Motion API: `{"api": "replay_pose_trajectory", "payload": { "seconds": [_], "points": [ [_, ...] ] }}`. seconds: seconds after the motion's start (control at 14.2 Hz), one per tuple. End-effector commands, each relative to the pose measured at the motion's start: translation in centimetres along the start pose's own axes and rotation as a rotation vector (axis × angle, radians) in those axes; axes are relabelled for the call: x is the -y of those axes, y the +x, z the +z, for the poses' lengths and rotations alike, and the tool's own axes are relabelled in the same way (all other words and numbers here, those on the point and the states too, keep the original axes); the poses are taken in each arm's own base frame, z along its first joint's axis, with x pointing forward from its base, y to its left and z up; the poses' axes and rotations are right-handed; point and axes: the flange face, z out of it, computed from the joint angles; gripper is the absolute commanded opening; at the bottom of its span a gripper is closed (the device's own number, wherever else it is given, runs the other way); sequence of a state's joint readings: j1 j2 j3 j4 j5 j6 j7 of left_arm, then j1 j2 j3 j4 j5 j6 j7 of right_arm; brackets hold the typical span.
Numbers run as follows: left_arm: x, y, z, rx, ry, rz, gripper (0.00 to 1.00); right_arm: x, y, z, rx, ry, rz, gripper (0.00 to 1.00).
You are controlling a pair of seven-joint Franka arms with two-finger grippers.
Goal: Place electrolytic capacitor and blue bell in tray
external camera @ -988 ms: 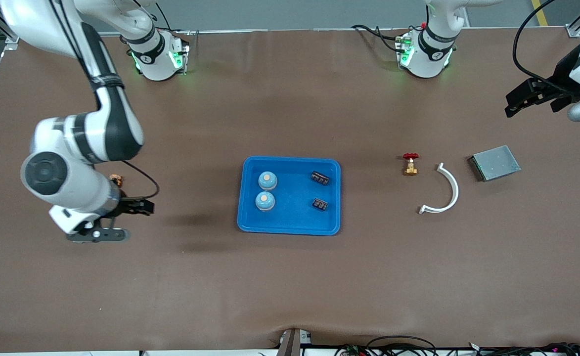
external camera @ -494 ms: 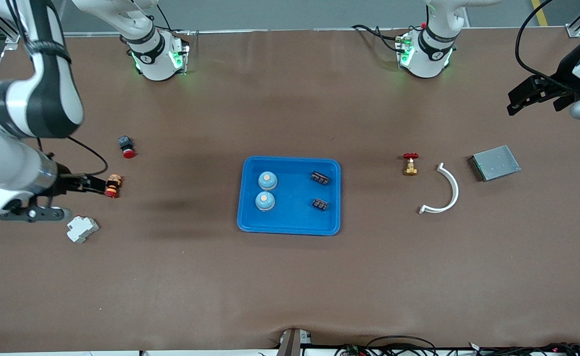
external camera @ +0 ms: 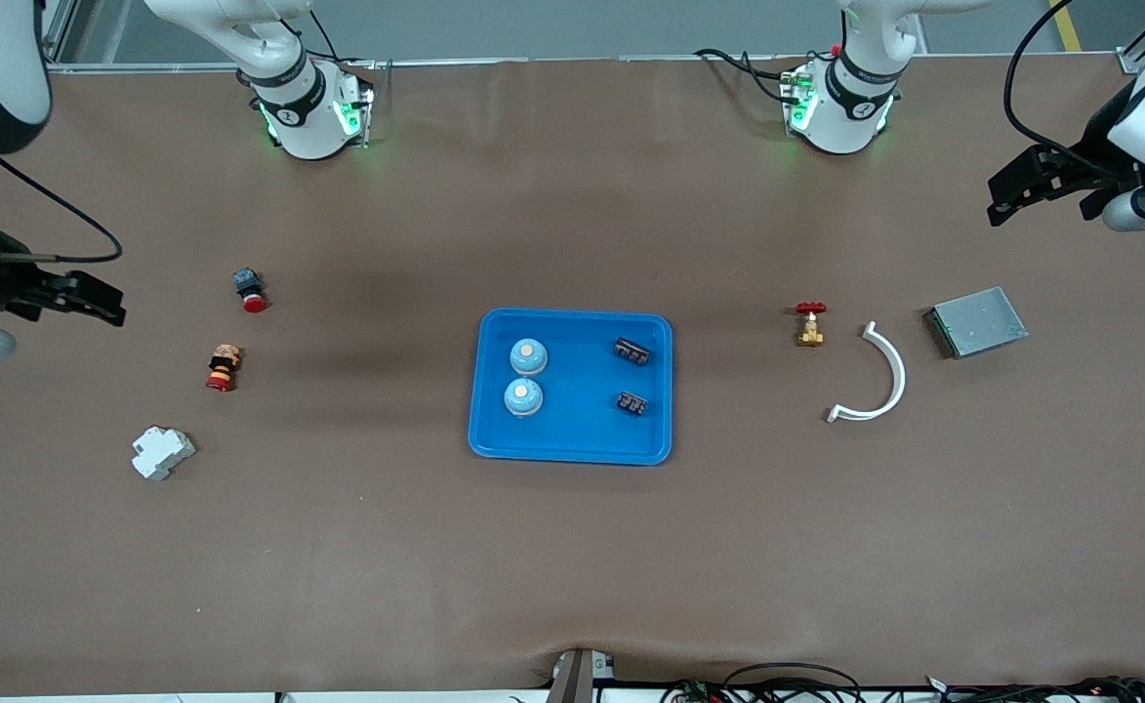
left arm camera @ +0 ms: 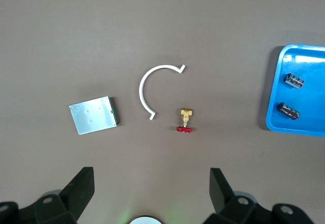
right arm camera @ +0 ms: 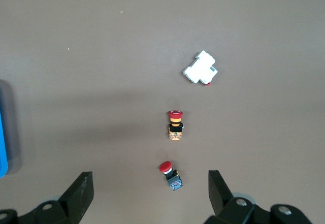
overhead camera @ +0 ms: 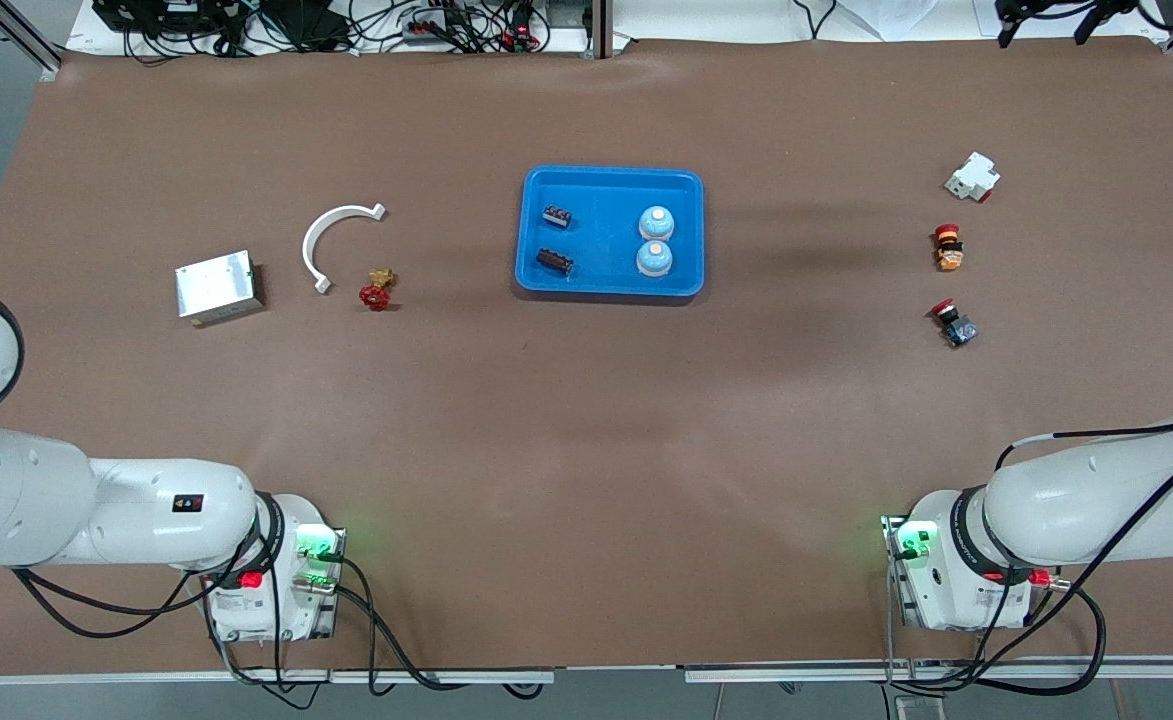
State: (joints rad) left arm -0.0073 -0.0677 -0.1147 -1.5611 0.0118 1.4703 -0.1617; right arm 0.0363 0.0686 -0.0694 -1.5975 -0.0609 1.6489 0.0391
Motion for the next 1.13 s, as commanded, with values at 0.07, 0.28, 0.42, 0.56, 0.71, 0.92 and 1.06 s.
{"api": "replay_pose_trajectory", "payload": {
  "seconds": [0.07,0.28,0.42,0.56,0.71,0.92,1.06],
  "points": [
    [0.5,-0.1,-0.3,0.004,0.003,0.003,1.00,-1.6,-2.4,-3.1,-0.052,0.009,0.014,1.00],
    [0.5,-0.1,-0.5,0.001,0.004,0.004,1.00,-2.8,-2.5,-3.7,-0.059,0.011,0.033,1.00],
    [0.6,-0.2,-0.8,-0.005,0.003,-0.001,1.00,-3.0,-2.5,-3.9,-0.058,0.014,0.037,1.00],
    [0.4,-0.4,-1.0,-0.010,0.003,0.002,1.00,-3.2,-2.7,-4.2,-0.052,0.015,0.040,1.00],
    [0.2,-0.5,-1.0,-0.008,0.004,-0.003,1.00,-3.4,-3.3,-4.8,-0.056,0.018,0.044,1.00],
    [0.4,-1.1,-0.8,0.033,0.009,-0.007,1.00,-3.4,-3.9,-5.3,-0.053,0.018,0.043,1.00],
    [0.6,-1.4,-1.1,0.033,0.010,-0.006,1.00,-3.4,-3.9,-5.5,-0.058,0.018,0.043,1.00]
  ]
}}
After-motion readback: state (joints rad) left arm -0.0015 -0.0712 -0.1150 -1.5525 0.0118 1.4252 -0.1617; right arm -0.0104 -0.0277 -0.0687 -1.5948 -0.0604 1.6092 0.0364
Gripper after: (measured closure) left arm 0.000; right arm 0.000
